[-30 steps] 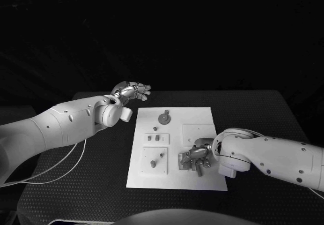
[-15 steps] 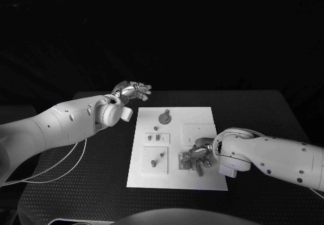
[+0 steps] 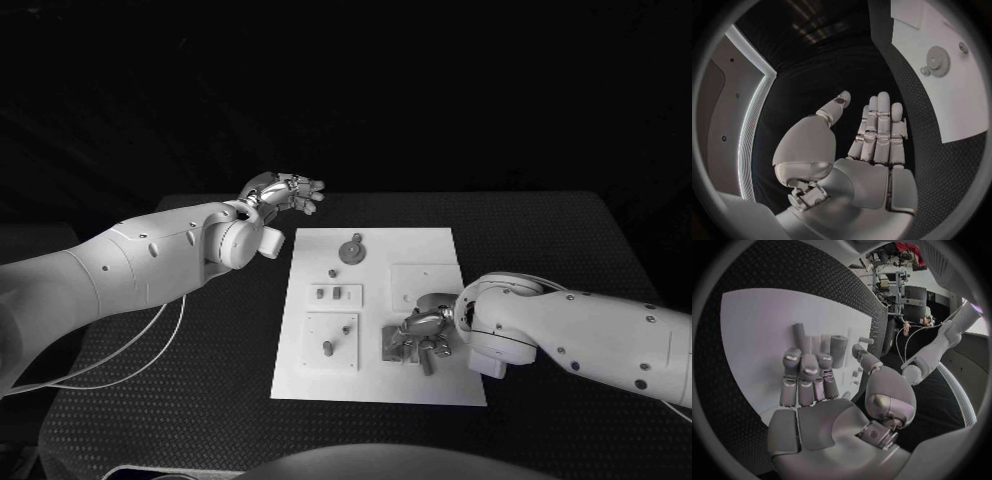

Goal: Assemble the parts on the task board

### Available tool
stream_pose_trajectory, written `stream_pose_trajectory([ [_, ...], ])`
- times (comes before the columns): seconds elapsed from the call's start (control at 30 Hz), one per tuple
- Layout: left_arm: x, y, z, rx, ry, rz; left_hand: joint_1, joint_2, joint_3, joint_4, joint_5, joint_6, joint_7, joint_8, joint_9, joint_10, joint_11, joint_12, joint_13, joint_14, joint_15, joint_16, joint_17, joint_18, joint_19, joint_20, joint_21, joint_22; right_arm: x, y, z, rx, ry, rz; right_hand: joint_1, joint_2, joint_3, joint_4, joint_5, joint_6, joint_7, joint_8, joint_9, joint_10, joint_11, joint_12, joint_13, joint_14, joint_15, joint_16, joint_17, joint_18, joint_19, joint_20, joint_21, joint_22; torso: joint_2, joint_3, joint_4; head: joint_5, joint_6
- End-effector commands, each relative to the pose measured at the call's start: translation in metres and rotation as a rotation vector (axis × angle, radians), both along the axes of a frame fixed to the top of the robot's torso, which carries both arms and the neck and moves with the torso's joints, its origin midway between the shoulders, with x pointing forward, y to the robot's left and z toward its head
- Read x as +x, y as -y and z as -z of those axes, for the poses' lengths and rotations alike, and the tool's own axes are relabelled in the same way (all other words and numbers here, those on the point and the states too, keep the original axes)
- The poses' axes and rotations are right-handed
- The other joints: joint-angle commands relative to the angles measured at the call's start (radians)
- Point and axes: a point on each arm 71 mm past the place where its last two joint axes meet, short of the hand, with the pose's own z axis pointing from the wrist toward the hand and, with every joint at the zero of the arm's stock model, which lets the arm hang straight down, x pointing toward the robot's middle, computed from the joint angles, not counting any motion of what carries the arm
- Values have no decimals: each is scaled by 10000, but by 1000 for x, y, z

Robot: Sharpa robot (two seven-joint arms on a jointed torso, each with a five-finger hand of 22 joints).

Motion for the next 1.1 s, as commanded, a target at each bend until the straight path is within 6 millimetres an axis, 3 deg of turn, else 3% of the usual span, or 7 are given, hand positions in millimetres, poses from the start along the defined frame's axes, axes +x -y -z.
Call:
stream_pose_trajectory([
  [0.03,0,3,-1,-128,21,160,-58,13,14,63,9,-59,-15,44,-12,-43,1,16,-13,17,83,-45,18,139,-41,-15,-60,10,-2,4,5,-327,-121,-131,7,-98,-70,-11,25,-57,47,-42,10,-54,2,-48,9,-67,-18,-36,11,304,-77,-25,48,-6,-2,1,3,1,-13],
  [0.3,0,2,-1,-121,21,147,-51,15,18,62,9,-59,-16,50,-16,-44,0,18,-13,18,83,-49,24,140,-40,-16,-62,14,-1,8,2,15,489,-291,246,-58,-85,-127,26,-49,37,-37,26,-39,-8,-52,37,-70,-33,-41,18,304,-89,-47,59,-41,-7,9,-3,0,7],
  [0.5,0,2,-1,-123,16,153,-48,15,20,62,8,-58,-17,54,-18,-45,1,18,-13,18,83,-52,28,140,-40,-15,-63,16,-4,7,-2,307,893,-689,903,-273,-142,-436,25,-10,24,-13,61,6,-22,-58,74,-50,-47,-45,29,304,-57,-65,100,-100,2,10,10,-6,24],
  [0.67,0,0,-1,-113,16,130,-47,16,20,62,8,-58,-17,55,-19,-45,1,19,-13,18,83,-52,29,140,-40,-15,-63,17,-5,12,-8,625,1310,-699,957,-305,-172,-462,24,-9,23,-12,65,11,-23,-60,78,-49,-49,-46,30,304,-55,-64,103,-108,-5,18,-13,-1,61],
  [0.73,0,1,-1,-115,14,136,-46,16,21,62,8,-58,-17,56,-19,-45,0,19,-13,19,83,-53,29,140,-40,-15,-64,17,-3,13,-13,624,1475,-747,1011,-512,-564,-710,30,38,15,19,89,67,-47,-18,110,-18,-63,-7,58,304,-22,-61,157,-107,-4,10,-19,0,63],
  [1.1,0,0,-1,-115,11,136,-43,20,23,63,7,-54,-19,65,-23,-45,0,21,-14,20,83,-57,37,140,-40,-14,-67,22,-4,11,-20,193,2137,-1471,1313,-385,-1061,-940,45,177,-61,68,133,187,-107,-5,159,38,-130,-9,86,304,38,-115,160,-226,0,9,-9,-17,85],
])
